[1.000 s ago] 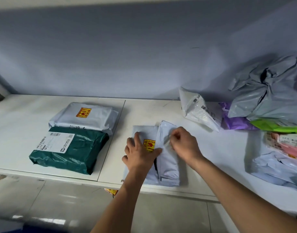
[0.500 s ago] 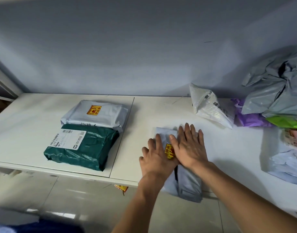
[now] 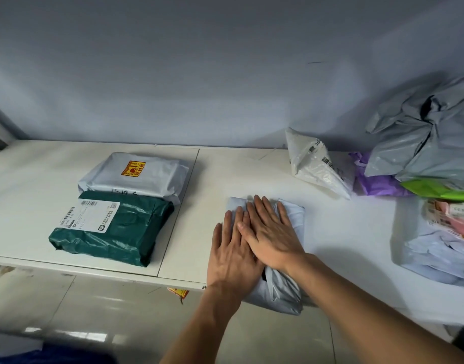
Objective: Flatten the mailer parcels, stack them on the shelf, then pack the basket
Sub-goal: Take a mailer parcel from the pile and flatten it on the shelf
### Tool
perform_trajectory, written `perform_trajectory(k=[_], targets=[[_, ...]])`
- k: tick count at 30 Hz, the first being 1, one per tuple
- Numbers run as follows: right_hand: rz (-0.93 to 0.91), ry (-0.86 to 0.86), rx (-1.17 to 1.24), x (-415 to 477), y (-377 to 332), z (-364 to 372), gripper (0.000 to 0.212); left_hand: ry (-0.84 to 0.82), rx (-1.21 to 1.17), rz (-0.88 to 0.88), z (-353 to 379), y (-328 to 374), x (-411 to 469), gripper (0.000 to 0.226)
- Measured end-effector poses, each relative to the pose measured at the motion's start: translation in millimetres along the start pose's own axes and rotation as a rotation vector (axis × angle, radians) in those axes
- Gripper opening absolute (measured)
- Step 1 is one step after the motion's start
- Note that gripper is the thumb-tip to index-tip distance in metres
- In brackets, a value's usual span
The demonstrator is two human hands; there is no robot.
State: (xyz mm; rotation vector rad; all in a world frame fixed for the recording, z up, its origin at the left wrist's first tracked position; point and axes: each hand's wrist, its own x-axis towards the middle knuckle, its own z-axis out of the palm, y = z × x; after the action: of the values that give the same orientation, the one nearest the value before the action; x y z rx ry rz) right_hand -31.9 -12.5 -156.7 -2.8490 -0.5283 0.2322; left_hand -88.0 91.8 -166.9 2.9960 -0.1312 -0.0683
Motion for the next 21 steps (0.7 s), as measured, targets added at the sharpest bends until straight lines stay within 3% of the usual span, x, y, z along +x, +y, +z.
perform_trajectory(k=[9, 14, 16, 21], targets=[[0.015, 0.052, 0.030, 2, -2, 1, 0.092, -0.007, -0.027, -0.019, -1, -1, 3, 0.073], [0.044, 0.237, 0.071, -20, -13, 0, 0.096, 0.009, -0.054, -0.075, 2, -2, 4, 0.070], [0.076, 0.225, 0.102, -29, -18, 2, 0.103, 0.005, -0.045, -0.144, 1, -6, 6, 0.070], [0.102, 0.151, 0.046, -38, -21, 6, 0.082, 0.004, -0.023, -0.235, 1, -12, 8, 0.083]])
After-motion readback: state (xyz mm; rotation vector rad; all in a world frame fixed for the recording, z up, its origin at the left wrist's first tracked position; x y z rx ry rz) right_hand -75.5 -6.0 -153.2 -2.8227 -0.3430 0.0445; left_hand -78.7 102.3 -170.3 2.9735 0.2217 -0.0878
